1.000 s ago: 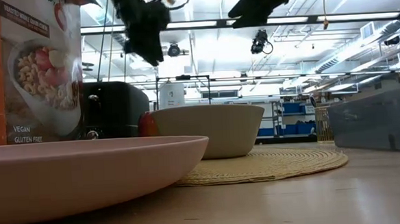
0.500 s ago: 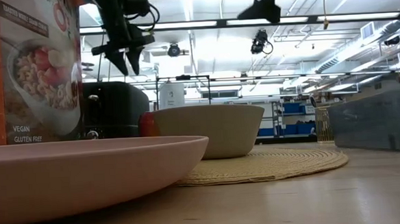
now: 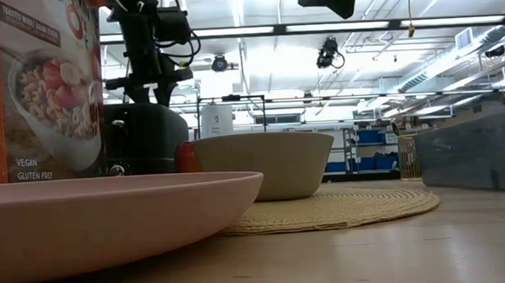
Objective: Arrange a breakfast setting
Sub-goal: Put the toasted bagel on the light orange plate
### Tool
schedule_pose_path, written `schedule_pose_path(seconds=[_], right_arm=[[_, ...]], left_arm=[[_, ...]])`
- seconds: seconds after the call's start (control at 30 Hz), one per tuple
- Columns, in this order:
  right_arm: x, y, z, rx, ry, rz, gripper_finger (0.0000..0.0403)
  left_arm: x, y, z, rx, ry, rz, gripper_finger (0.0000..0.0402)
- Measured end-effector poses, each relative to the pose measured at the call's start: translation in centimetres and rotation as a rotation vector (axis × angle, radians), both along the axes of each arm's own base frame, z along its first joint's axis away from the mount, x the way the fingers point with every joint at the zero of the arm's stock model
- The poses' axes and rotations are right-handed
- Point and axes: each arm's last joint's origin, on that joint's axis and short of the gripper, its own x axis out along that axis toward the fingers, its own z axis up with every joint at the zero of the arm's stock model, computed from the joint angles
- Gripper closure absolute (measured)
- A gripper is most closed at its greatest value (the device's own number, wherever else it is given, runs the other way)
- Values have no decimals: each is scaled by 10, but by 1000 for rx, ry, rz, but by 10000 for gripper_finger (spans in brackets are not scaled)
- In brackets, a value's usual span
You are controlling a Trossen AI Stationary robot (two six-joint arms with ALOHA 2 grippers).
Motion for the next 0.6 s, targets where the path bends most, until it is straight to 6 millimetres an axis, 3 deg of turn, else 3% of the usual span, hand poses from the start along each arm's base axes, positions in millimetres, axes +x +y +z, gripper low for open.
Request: schedule_pose_path(seconds=[0.2,0.43,0.6], right_arm=[[-6,-4,5,-21,-22,4,58],[-11,-10,10,-50,-46,-7,58],[-22,-12,18,-81,-84,-8,58]], left_arm=[[0,1,-1,23,1,15,241],[0,1,-1,26,3,15,344],[-3,-1,9,27,-6,20,349]])
